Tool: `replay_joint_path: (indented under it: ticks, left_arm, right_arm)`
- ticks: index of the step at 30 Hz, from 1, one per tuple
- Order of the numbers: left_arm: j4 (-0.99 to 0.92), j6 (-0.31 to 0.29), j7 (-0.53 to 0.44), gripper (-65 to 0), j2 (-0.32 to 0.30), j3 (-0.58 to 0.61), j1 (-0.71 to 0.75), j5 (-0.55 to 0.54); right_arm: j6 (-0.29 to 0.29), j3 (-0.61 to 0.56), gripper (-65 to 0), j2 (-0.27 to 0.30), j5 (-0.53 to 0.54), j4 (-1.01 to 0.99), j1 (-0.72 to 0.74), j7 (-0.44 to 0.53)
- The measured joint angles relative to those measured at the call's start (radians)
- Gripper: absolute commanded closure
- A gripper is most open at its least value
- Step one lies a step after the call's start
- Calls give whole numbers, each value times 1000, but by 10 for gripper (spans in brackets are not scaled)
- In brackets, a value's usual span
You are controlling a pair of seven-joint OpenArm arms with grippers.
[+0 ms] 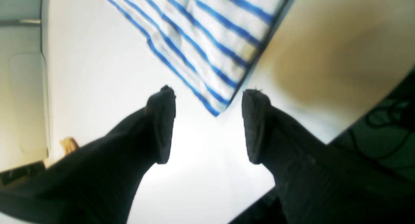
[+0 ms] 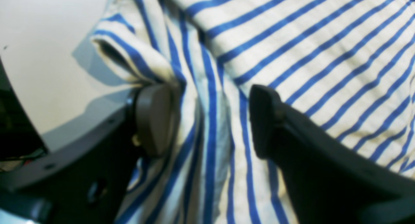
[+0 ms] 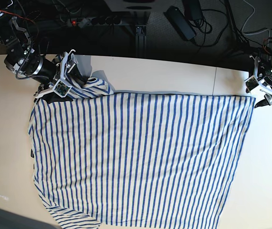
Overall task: Fold the T-shirt properly
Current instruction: 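Grasp the striped shirt's shoulder corners with both grippers, then lift the shoulder edge with both grippers and fold it over the shirt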
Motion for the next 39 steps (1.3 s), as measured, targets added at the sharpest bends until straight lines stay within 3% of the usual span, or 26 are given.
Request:
replay_joint_path:
  ticks: [8, 11, 22, 24, 27, 28, 29, 33, 39]
  left_arm:
    - [-47, 39, -7, -363, -6, 218, -103, 97]
    - [-91, 80, -14, -363, -6, 288, -160, 122]
    - [-232, 72, -42, -360, -13, 470, -357, 137]
    - [-243, 50, -43, -303, -18, 499, -383, 138]
    - [-252, 23, -51, -86, -13, 522, -395, 140]
    - [-255, 23, -70, -22, -12, 523, -392, 140]
    - [-257, 22, -85, 0, -13, 523, -390, 140]
    - [-257, 13, -145, 0, -14, 525, -392, 177]
    - [-257, 12, -150, 0, -14, 526, -391, 191]
  right_arm:
    - [0, 0, -382, 0, 0, 0, 0, 0]
    - [0, 0, -382, 0, 0, 0, 0, 0]
    - [0, 0, -382, 0, 0, 0, 0, 0]
    - [0, 0, -382, 0, -1, 0, 0, 0]
    - [0, 0, -378, 0, -1, 0, 0, 0]
    - [0, 0, -350, 0, -1, 0, 0, -1]
    - [0, 0, -300, 0, -1, 0, 0, -1]
    - [0, 0, 0, 0, -16, -1, 0, -8]
    - [1, 0, 0, 0, -39, -2, 0, -11]
